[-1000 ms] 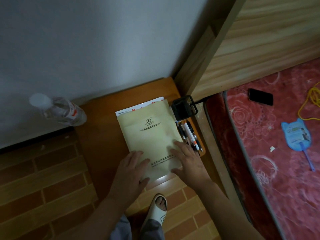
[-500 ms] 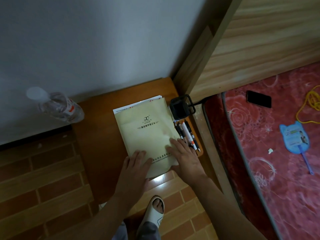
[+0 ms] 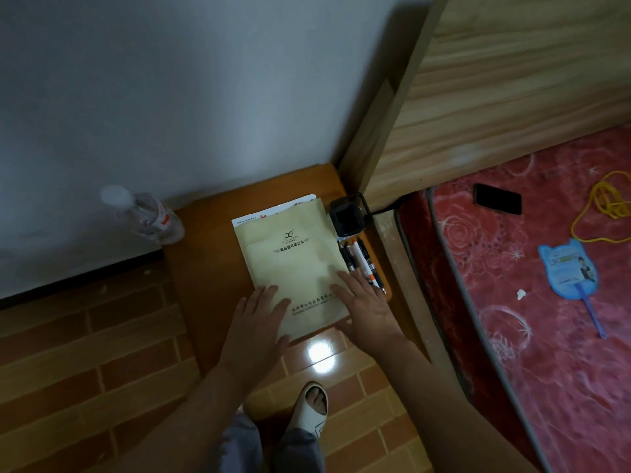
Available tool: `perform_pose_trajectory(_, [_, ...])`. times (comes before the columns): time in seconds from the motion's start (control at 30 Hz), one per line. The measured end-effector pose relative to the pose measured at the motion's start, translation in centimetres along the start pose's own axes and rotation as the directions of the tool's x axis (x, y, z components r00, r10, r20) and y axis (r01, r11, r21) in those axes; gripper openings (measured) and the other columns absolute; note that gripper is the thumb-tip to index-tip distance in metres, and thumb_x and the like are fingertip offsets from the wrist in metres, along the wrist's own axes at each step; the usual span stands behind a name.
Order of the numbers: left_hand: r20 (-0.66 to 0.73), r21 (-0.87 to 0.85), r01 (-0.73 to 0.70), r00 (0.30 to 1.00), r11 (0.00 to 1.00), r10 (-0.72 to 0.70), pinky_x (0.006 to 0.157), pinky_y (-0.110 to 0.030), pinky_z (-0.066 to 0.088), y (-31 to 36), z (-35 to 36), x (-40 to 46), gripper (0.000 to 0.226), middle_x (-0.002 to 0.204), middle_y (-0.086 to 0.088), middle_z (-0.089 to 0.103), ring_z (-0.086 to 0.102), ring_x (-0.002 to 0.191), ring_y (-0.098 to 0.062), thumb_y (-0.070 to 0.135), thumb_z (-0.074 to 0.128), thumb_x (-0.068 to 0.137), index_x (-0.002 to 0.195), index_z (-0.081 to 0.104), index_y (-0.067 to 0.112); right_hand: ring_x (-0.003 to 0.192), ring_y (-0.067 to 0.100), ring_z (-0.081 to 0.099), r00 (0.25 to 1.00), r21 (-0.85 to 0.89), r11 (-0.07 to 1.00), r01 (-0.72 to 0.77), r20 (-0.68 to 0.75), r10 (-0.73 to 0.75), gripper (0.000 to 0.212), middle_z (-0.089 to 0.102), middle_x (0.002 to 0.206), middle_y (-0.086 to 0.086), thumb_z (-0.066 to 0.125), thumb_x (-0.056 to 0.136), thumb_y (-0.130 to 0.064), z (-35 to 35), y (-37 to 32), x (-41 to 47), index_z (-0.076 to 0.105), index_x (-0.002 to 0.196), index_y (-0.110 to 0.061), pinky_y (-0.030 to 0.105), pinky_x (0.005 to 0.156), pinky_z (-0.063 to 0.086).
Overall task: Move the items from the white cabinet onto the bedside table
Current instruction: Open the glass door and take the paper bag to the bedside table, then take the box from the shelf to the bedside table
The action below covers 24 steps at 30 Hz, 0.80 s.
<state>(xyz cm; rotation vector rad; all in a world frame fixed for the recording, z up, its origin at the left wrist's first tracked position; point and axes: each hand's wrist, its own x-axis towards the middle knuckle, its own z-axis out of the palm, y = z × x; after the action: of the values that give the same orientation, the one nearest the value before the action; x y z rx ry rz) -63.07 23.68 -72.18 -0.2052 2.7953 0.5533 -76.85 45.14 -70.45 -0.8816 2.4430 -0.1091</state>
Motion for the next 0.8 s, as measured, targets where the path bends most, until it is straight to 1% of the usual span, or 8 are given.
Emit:
perform_pose_trajectory(0.07, [-0.012, 0.009, 0.015, 1.000, 1.000, -0.015, 0.113, -0.058, 0.037, 0.4, -2.0, -0.6, 0.066, 0.153, -0.010, 0.040, 0.034, 0.145, -0.034, 0.045, 0.072, 0.083, 0.141, 0.051, 0.022, 0.160, 0.023, 0.004, 1.000, -0.002, 1.000, 0.005, -0.013, -0.005, 0.078, 0.015, 0.172, -0.002, 0.070, 0.093, -0.049, -1.6, -0.4, -1.5, 0.034, 0.159, -0.029, 0.052, 0.127, 0.017])
perform_pose_trajectory(0.13, [-0.032, 0.014, 0.028, 0.999, 0.999, -0.028, 0.112, -0.058, 0.037, 1.1, -4.5, -1.3, 0.065, 0.153, -0.011, 0.042, 0.033, 0.145, -0.034, 0.045, 0.071, 0.083, 0.140, 0.052, 0.021, 0.160, 0.021, 0.004, 1.000, -0.001, 1.000, -0.002, -0.021, 0.002, 0.076, 0.014, 0.172, -0.002, 0.065, 0.095, -0.053, -3.6, -0.9, -3.1, 0.032, 0.160, -0.029, 0.049, 0.128, 0.014])
perform_pose_trajectory(0.2, [-0.061, 0.017, 0.036, 0.998, 0.999, -0.034, 0.112, -0.058, 0.037, 2.0, -7.1, -2.1, 0.063, 0.152, -0.011, 0.044, 0.033, 0.144, -0.034, 0.045, 0.070, 0.084, 0.139, 0.053, 0.021, 0.159, 0.021, 0.006, 0.999, 0.008, 1.000, -0.005, -0.040, 0.006, 0.075, 0.013, 0.172, -0.002, 0.061, 0.096, -0.055, -5.7, -1.5, -4.9, 0.032, 0.160, -0.029, 0.047, 0.128, 0.014])
perform_pose_trajectory(0.33, [-0.123, 0.059, 0.032, 0.992, 0.998, -0.025, 0.114, -0.056, 0.034, 4.5, -13.1, -3.8, 0.060, 0.153, -0.010, 0.042, 0.032, 0.145, -0.034, 0.045, 0.068, 0.087, 0.140, 0.052, 0.022, 0.157, 0.024, 0.016, 0.995, 0.034, 0.999, -0.004, -0.103, 0.008, 0.076, 0.020, 0.170, -0.002, 0.063, 0.095, -0.056, -10.6, -2.3, -8.4, 0.033, 0.159, -0.029, 0.046, 0.124, 0.021])
perform_pose_trajectory(0.5, [-0.136, 0.134, 0.011, 0.991, 0.991, 0.008, 0.117, -0.056, 0.031, 8.8, -20.7, -6.4, 0.061, 0.157, -0.010, 0.038, 0.029, 0.147, -0.034, 0.050, 0.061, 0.091, 0.144, 0.048, 0.023, 0.154, 0.024, 0.019, 0.984, 0.082, 0.996, -0.037, -0.171, 0.051, 0.075, 0.027, 0.166, -0.001, 0.061, 0.095, -0.056, -16.8, -2.9, -13.9, 0.032, 0.159, -0.031, 0.045, 0.120, 0.023])
perform_pose_trajectory(0.6, [-0.151, 0.179, -0.023, 0.987, 0.984, 0.050, 0.116, -0.056, 0.033, 11.9, -25.0, -7.9, 0.062, 0.157, -0.010, 0.037, 0.029, 0.147, -0.033, 0.052, 0.058, 0.092, 0.146, 0.048, 0.023, 0.155, 0.026, 0.022, 0.972, 0.129, 0.987, -0.094, -0.203, 0.119, 0.077, 0.027, 0.167, 0.001, 0.066, 0.091, -0.054, -19.9, -2.8, -17.6, 0.036, 0.157, -0.030, 0.051, 0.118, 0.029])
perform_pose_trajectory(0.67, [-0.145, 0.220, -0.060, 0.985, 0.974, 0.094, 0.115, -0.055, 0.034, 14.2, -27.3, -8.9, 0.063, 0.158, -0.010, 0.037, 0.029, 0.147, -0.032, 0.054, 0.057, 0.093, 0.147, 0.047, 0.023, 0.154, 0.026, 0.022, 0.961, 0.165, 0.978, -0.126, -0.225, 0.162, 0.078, 0.028, 0.167, 0.001, 0.068, 0.089, -0.053, -21.4, -2.5, -20.3, 0.038, 0.156, -0.029, 0.053, 0.117, 0.031])
perform_pose_trajectory(0.8, [-0.158, 0.252, -0.135, 0.971, 0.958, 0.178, 0.114, -0.054, 0.035, 18.8, -30.9, -10.3, 0.061, 0.157, -0.008, 0.039, 0.033, 0.146, -0.032, 0.054, 0.058, 0.093, 0.145, 0.051, 0.024, 0.154, 0.025, 0.021, 0.918, 0.237, 0.956, -0.175, -0.313, 0.246, 0.079, 0.026, 0.167, -0.001, 0.068, 0.091, -0.053, -23.5, -2.2, -26.2, 0.033, 0.159, -0.031, 0.052, 0.120, 0.029])
